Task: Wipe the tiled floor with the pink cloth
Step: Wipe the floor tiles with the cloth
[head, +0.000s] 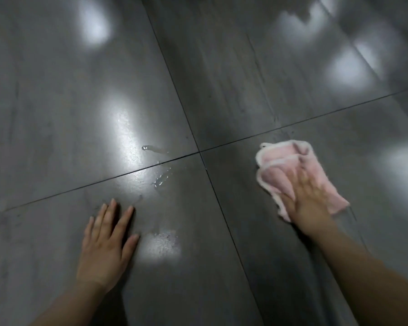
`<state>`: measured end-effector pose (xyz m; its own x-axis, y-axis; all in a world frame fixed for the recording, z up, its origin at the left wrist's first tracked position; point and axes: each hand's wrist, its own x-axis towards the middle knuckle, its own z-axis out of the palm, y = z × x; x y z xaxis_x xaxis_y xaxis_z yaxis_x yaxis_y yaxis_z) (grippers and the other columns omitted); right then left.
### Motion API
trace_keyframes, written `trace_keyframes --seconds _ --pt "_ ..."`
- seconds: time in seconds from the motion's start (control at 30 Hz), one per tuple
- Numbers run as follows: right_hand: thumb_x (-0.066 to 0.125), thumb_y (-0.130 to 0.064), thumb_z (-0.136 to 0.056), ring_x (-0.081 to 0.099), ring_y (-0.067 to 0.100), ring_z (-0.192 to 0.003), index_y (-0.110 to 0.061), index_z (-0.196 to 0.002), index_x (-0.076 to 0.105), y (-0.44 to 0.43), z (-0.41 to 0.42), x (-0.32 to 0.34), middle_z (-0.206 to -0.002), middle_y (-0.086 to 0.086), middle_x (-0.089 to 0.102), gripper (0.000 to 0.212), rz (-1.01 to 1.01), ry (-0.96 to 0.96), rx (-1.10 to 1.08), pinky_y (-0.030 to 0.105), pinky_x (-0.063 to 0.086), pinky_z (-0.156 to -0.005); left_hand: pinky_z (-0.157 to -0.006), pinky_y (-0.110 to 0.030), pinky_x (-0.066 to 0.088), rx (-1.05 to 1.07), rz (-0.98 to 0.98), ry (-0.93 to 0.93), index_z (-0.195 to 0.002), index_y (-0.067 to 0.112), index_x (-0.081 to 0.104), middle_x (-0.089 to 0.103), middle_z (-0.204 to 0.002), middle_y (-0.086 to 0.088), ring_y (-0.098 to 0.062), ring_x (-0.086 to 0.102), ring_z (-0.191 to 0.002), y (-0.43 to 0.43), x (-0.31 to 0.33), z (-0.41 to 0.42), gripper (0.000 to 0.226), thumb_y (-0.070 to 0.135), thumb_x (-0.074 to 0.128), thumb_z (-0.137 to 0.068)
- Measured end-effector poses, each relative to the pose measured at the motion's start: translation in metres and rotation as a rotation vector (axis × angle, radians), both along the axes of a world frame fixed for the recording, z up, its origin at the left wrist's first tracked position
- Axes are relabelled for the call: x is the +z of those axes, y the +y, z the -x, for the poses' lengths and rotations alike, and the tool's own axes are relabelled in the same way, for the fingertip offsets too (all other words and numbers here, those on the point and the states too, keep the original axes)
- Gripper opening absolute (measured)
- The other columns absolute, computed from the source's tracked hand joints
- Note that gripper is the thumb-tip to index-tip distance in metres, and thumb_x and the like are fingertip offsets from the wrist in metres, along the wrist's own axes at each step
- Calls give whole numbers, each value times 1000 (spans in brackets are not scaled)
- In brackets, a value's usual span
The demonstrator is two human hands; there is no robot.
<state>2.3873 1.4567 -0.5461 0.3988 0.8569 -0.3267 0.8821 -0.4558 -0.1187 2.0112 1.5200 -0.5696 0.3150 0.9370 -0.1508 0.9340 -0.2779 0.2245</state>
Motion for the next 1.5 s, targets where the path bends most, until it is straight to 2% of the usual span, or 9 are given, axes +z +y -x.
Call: trace_keyframes --seconds 0.2,0.33,0.43,0.5,0.73,1.0,1.1,1.27,1.5 --pt "32 -32 -98 -6 28 -144 -17 -148 5 39 75 -2 -157 10 -3 58 -61 20 -486 51 -5 -113 -109 -19 -11 374 -21 19 -136 8 35 31 -146 -19 -33 22 -138 7 -1 23 79 54 16 -75" --pt "31 -37 -98 -23 23 -141 -28 -141 -22 111 189 -3 -153 3 -26 69 43 122 64 47 -16 -111 -110 -20 -8 378 46 76 -129 3 45 43 -138 -24 -40 37 -129 9 0 23 69 46 25 -78" --pt "35 -43 -95 -8 24 -144 -29 -147 14 137 226 -7 -158 3 -3 58 -41 290 649 45 -25 -103 -106 -31 8 356 37 81 -125 1 48 47 -133 -26 -42 40 -126 9 -3 26 66 43 28 -78" --pt "30 -53 -84 28 33 -138 -25 -138 42 144 194 -11 -149 8 34 62 -183 120 813 57 4 -108 -110 -21 -5 344 12 48 -125 2 47 48 -133 -26 -35 31 -127 9 -4 28 64 43 29 -79" --pt "24 -44 -97 -7 24 -144 -25 -147 -7 164 116 -12 -157 2 -6 62 -84 -6 -128 51 0 -116 -109 -18 -18 352 62 18 -129 5 43 45 -136 -22 -32 29 -130 9 -2 29 66 50 19 -88" --pt "36 -42 -75 37 21 -123 -28 -121 59 94 239 -14 -125 -1 62 53 -259 144 845 38 16 -107 -111 -21 -14 331 69 84 -116 -4 53 57 -121 -29 -39 35 -120 10 -5 29 58 35 32 -78" --pt "37 -47 -82 29 16 -127 -31 -128 48 99 144 -21 -140 -6 45 50 -276 26 632 31 24 -104 -107 -16 -22 375 50 39 -129 4 44 43 -138 -22 -35 32 -131 9 -1 27 65 43 25 -81" --pt "33 -34 -87 27 32 -137 -19 -146 7 49 124 -29 -154 7 9 66 -248 -90 -176 61 38 -98 -102 -13 -28 367 -9 -10 -136 8 34 30 -147 -16 -28 18 -138 9 1 26 74 51 14 -79" --pt "39 -43 -83 -3 23 -145 -24 -138 32 9 219 -33 -146 2 28 58 -286 69 748 43 8 -113 -102 -12 -25 342 -31 -21 -135 9 36 31 -146 -15 -32 25 -137 9 -4 31 72 44 12 -77"
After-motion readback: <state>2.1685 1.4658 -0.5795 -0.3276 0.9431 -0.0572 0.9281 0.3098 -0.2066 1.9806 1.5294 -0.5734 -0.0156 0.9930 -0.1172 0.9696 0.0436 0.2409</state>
